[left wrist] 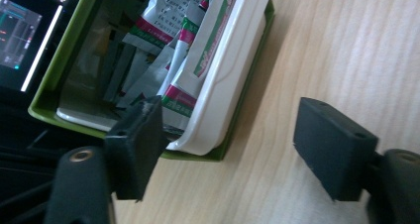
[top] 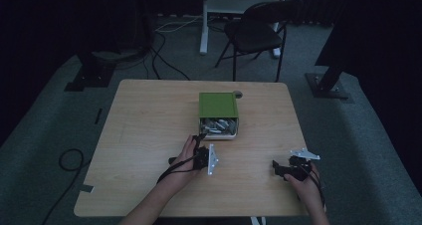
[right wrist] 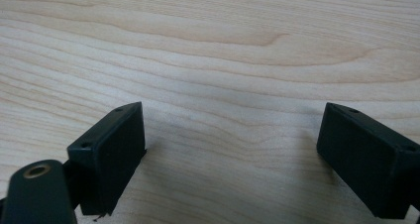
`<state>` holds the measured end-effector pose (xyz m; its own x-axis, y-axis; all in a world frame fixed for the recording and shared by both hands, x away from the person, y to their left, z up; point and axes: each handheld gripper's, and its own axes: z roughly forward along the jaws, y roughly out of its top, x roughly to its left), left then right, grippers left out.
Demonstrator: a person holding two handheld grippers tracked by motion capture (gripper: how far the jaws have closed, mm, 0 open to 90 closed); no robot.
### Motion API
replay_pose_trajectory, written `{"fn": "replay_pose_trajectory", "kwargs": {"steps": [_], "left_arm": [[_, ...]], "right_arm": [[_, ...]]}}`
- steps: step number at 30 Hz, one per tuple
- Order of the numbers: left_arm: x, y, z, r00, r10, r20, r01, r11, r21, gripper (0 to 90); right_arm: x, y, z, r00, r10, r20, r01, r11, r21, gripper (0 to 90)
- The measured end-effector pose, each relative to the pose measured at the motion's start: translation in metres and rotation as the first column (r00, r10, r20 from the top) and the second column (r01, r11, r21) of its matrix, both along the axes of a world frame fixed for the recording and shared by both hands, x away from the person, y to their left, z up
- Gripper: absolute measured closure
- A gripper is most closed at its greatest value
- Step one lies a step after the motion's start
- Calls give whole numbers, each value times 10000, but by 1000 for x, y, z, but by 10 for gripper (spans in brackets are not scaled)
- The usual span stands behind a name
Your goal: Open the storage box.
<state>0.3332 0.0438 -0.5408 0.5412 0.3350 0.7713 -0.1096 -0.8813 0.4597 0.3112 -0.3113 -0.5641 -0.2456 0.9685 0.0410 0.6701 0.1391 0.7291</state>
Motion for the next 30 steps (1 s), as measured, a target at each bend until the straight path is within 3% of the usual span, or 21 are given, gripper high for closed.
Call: {"fn": "replay_pose_trajectory", "kwargs": {"steps": [1,5,10,15,17,21,26,30], "left_arm": [[0,0,0,10000,0,0,0,10000,0,389],[4,-2,-3,9989,-8,475,-27,9973,737,411],[8,-4,-7,9985,150,518,-209,9932,1144,475],[11,-7,-8,9960,197,869,-326,9882,1494,523],[12,-9,-9,9951,94,982,-247,9875,1558,526],[14,-14,-11,9932,61,1159,-261,9848,1719,641],[19,-15,-14,9881,-212,1523,-114,9776,2100,648],[21,-17,-15,9884,-155,1514,-167,9778,2089,660]], "right_arm": [[0,0,0,10000,0,0,0,10000,0,110],[0,0,0,10000,-3,-1,3,10000,4,110],[0,0,0,10000,-5,2,5,10000,21,110],[0,1,0,10000,19,3,-19,10000,-84,110],[0,1,0,10000,14,-3,-14,9999,-121,110],[0,1,0,10000,42,-5,-42,9998,-180,110],[0,1,0,10000,50,0,-50,9998,-201,110],[0,2,0,10000,54,-2,-54,9997,-220,110]]}}
